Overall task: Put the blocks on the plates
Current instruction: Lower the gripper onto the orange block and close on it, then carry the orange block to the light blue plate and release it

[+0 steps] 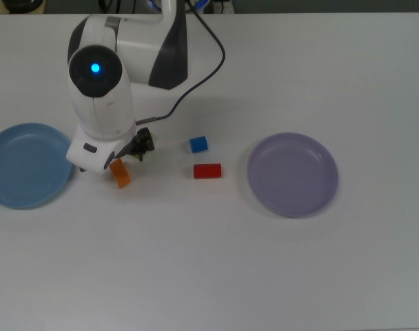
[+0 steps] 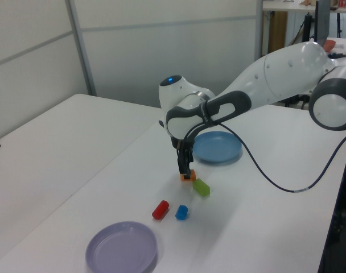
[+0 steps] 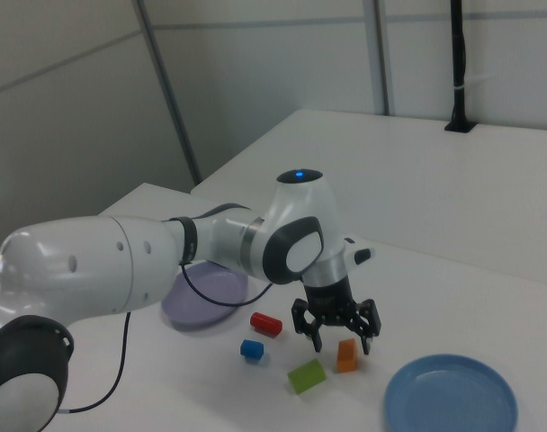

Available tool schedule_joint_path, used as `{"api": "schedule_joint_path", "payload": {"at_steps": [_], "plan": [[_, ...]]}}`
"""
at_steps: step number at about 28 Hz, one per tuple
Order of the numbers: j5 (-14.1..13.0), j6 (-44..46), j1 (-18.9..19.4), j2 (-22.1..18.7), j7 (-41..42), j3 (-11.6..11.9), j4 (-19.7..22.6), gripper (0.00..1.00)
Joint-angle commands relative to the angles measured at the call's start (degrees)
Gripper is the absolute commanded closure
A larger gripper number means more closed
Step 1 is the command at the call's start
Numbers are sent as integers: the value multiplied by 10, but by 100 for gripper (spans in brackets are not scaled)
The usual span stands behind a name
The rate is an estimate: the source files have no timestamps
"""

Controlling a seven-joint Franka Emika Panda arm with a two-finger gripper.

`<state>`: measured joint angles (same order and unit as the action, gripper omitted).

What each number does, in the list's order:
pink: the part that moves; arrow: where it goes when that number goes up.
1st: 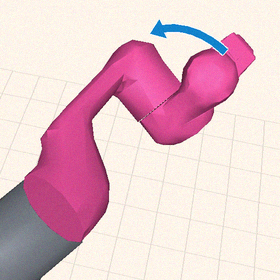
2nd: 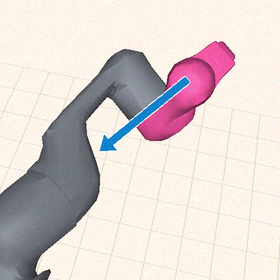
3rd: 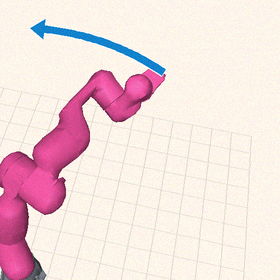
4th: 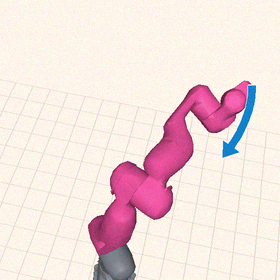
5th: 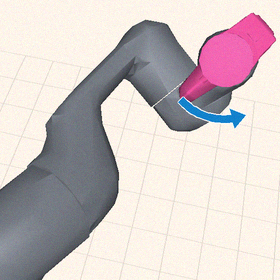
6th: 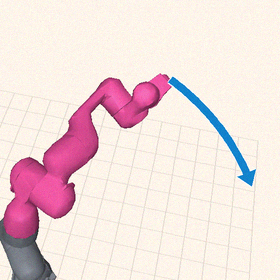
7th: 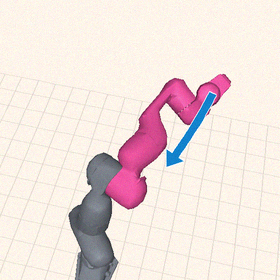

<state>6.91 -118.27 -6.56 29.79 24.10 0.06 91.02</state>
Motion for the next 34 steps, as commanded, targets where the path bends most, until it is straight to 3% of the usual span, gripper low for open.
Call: {"api": "schedule_joint_path", "payload": {"at_steps": [1, 4, 5, 6, 9, 21, 26, 34], "plan": [[12, -29, -5, 13, 7, 3, 1, 26], [12, -31, -5, 14, 7, 3, 1, 46], [12, -31, -5, 14, 7, 3, 2, 58], [11, -31, -6, 14, 7, 3, 2, 76], [9, -30, -5, 13, 7, 3, 1, 99], [-1, -22, -19, -13, 8, 2, -1, 100], [-6, -6, -45, -38, 11, 2, -5, 100], [-10, -6, -101, -37, 40, 2, -9, 100]]}}
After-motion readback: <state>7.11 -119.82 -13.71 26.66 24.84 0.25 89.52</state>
